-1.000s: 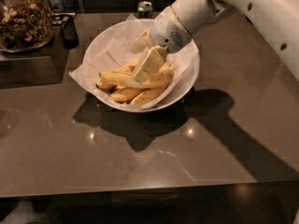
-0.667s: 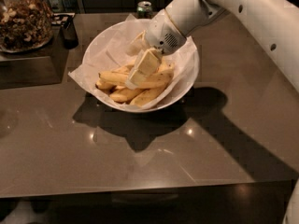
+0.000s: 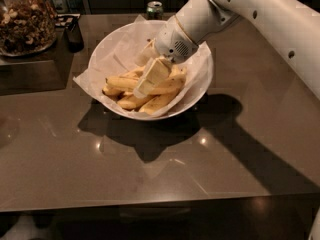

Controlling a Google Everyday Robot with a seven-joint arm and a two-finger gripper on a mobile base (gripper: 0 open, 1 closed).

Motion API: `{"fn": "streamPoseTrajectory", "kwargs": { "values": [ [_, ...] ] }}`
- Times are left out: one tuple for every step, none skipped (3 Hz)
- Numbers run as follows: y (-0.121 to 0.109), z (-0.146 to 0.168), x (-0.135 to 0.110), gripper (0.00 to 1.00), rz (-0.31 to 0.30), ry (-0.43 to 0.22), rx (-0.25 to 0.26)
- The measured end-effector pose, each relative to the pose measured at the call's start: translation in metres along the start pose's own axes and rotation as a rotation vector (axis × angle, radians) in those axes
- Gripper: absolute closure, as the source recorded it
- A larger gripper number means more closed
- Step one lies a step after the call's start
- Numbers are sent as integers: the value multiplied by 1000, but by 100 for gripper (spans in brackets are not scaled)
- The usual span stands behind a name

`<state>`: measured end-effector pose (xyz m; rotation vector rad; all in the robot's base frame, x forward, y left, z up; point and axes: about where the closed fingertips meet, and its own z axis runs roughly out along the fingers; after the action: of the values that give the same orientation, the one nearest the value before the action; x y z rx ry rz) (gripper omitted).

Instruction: Pick banana from white bowl

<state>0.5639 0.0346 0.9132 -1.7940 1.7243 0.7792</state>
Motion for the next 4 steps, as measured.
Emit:
{"fn": "streamPoseTrajectory", "kwargs": {
  "values": [
    [-1,2,7,28,18,19,22],
    [0,3,12,27,25,24,53],
    [0,6,15,46,25,27,69],
    [1,6,16,69,24,26,88]
  ]
}}
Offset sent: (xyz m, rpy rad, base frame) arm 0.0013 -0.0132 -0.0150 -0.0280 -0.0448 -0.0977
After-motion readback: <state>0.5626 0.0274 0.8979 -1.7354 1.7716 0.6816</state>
